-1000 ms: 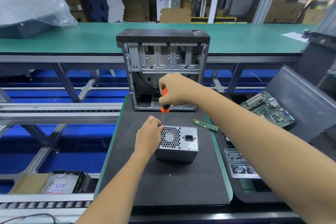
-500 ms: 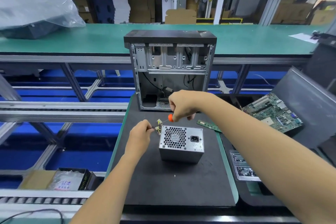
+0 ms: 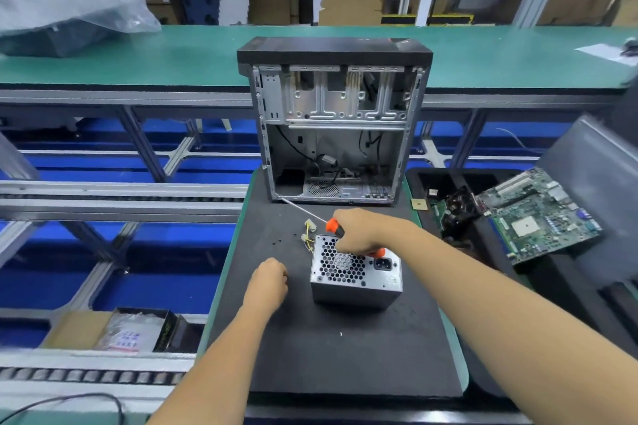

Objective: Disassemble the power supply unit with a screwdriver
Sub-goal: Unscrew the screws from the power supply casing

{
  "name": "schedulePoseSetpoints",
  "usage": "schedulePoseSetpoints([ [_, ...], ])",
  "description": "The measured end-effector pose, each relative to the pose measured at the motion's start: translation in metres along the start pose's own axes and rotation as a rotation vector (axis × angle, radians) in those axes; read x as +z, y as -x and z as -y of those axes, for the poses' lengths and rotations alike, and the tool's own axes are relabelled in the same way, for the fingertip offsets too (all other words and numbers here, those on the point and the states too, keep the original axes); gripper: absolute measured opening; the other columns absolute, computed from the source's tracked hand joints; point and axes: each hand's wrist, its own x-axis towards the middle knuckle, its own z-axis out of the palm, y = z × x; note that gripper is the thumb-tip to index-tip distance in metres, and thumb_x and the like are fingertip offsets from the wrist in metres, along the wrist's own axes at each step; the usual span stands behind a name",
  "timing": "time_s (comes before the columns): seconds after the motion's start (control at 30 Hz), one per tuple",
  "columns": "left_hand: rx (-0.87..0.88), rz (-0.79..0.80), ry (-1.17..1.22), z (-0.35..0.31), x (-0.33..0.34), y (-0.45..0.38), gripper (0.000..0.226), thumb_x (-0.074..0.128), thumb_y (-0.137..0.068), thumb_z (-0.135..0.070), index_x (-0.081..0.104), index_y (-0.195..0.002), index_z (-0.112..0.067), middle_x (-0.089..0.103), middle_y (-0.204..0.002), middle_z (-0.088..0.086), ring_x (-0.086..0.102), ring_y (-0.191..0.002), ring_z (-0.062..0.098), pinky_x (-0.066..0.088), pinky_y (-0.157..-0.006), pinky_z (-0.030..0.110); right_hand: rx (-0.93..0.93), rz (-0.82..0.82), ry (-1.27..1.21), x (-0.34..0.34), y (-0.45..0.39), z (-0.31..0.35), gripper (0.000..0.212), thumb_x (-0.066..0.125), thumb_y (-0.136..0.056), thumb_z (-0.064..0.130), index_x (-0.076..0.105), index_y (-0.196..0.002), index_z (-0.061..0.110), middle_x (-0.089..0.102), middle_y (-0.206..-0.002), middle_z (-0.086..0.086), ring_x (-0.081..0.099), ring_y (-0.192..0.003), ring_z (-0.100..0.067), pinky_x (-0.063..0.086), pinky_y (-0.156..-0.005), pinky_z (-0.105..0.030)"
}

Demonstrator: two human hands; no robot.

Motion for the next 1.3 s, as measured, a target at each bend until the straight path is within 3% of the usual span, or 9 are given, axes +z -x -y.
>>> schedulePoseSetpoints([
  [0.2,0.054,-0.055,0.005,0.0,0.012,-0.009,0.012,0.047,-0.081,0.002,0.049,-0.077,-0.009,0.053,-0.086,0.009,0.054,-0.082,0.03,0.038,-0.065,0.03,-0.008,0.044,0.028,0.001,-0.004,-0.002,0.02,0.058,-0.086,0.018,0.046,-0.1,0.009,0.049,-0.085,-0.005,0.043,-0.063,-0.014,0.036,-0.054,-0.028],
  [0.3,0.058,-0.033,0.009,0.002,0.011,-0.011,0.008,0.052,-0.085,-0.004,0.056,-0.08,-0.007,0.061,-0.092,0.01,0.057,-0.087,0.03,0.044,-0.072,0.034,-0.009,0.063,0.026,0.0,-0.004,-0.003,0.023,0.058,-0.085,0.018,0.048,-0.103,0.007,0.048,-0.083,-0.004,0.043,-0.063,-0.015,0.036,-0.055,-0.029],
  [0.43,0.066,-0.046,0.044,0.002,0.01,-0.009,0.008,0.057,-0.089,-0.011,0.056,-0.082,-0.007,0.054,-0.089,0.007,0.057,-0.09,0.03,0.043,-0.074,0.033,-0.043,0.057,0.054,-0.006,0.0,-0.003,0.022,0.059,-0.085,0.018,0.05,-0.1,0.006,0.047,-0.086,-0.006,0.041,-0.065,-0.016,0.034,-0.055,-0.028],
  [0.6,0.037,-0.305,0.325,-0.008,-0.01,-0.003,0.008,0.053,-0.092,-0.01,0.059,-0.096,-0.01,0.055,-0.097,0.004,0.054,-0.086,0.023,0.043,-0.076,0.033,-0.067,-0.062,0.033,-0.029,0.013,-0.005,0.012,0.062,-0.081,0.015,0.055,-0.083,0.006,0.053,-0.077,-0.01,0.045,-0.063,-0.02,0.034,-0.053,-0.027],
  [0.73,0.062,-0.498,0.643,-0.032,-0.052,-0.002,0.029,0.05,-0.092,-0.005,0.049,-0.118,-0.018,0.05,-0.101,-0.003,0.051,-0.082,0.013,0.041,-0.076,0.026,-0.071,-0.203,0.036,-0.067,0.032,-0.002,0.023,0.075,-0.076,0.024,0.068,-0.092,0.009,0.071,-0.078,-0.008,0.063,-0.061,-0.018,0.047,-0.053,-0.024],
  [0.83,0.325,-0.372,0.565,-0.058,-0.072,0.001,0.04,0.057,-0.091,-0.009,0.05,-0.127,-0.023,0.051,-0.098,-0.009,0.051,-0.078,0.005,0.04,-0.073,0.017,-0.066,-0.23,0.088,-0.091,0.047,0.004,0.024,0.082,-0.071,0.025,0.069,-0.081,0.007,0.072,-0.071,-0.009,0.069,-0.058,-0.017,0.056,-0.055,-0.029],
  [0.93,0.499,-0.29,0.443,-0.082,-0.073,0.008,0.021,0.06,-0.09,-0.017,0.065,-0.109,-0.023,0.06,-0.09,-0.011,0.053,-0.076,0.001,0.041,-0.071,0.016,-0.061,-0.257,0.135,-0.103,0.061,0.009,0.021,0.083,-0.069,0.022,0.072,-0.076,0.006,0.071,-0.065,-0.008,0.07,-0.055,-0.015,0.058,-0.053,-0.028],
  [1.1,0.548,-0.179,0.382,-0.108,-0.059,0.014,0.01,0.064,-0.089,-0.019,0.071,-0.097,-0.016,0.065,-0.089,-0.005,0.059,-0.083,0.012,0.051,-0.08,0.034,-0.032,-0.292,0.177,-0.104,0.077,0.007,0.018,0.078,-0.072,0.02,0.072,-0.081,0.005,0.072,-0.07,-0.008,0.071,-0.062,-0.018,0.049,-0.05,-0.023],
  [1.3,0.558,-0.184,0.289,-0.122,-0.052,0.015,0.011,0.065,-0.089,-0.022,0.074,-0.095,-0.018,0.055,-0.086,-0.01,0.052,-0.083,0.01,0.05,-0.077,0.039,0.003,-0.288,0.2,-0.1,0.086,0.0,0.016,0.071,-0.075,0.017,0.071,-0.077,0.002,0.07,-0.064,-0.011,0.07,-0.06,-0.021,0.048,-0.048,-0.021],
])
